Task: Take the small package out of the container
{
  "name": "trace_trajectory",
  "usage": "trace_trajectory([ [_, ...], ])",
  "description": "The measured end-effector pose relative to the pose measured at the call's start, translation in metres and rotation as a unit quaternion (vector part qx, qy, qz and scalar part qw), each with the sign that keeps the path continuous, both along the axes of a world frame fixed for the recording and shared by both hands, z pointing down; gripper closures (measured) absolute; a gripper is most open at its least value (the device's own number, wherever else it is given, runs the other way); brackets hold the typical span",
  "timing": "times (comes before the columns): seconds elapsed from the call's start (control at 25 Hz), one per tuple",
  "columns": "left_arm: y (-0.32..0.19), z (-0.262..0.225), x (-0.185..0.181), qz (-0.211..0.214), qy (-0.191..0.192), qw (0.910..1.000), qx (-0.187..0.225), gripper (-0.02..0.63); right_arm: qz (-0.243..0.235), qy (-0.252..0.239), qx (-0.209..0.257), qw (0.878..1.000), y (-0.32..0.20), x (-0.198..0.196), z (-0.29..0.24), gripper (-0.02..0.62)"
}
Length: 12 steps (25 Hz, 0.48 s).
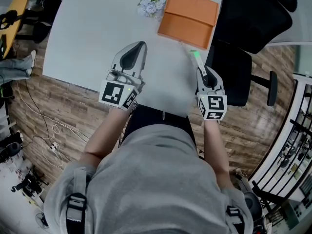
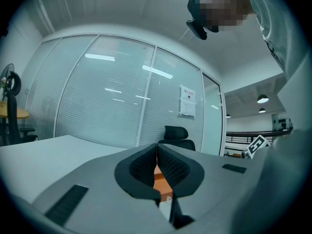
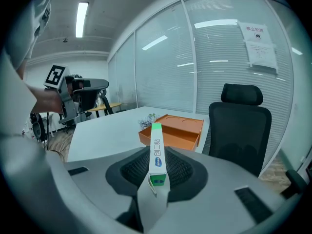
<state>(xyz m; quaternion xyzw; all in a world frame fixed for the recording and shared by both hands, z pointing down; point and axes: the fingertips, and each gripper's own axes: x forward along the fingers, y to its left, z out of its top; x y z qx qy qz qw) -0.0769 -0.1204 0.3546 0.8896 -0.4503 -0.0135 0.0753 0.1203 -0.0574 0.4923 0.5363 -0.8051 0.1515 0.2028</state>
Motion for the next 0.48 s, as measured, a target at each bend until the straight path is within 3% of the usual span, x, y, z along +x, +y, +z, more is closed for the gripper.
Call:
trace_trajectory([
  [0.48, 0.004, -0.004, 0.004, 0.001, 0.003, 1.0000, 0.006, 0.586, 0.013, -0.024, 0.068, 0.997, -0.011, 0.004, -0.061, 0.483],
])
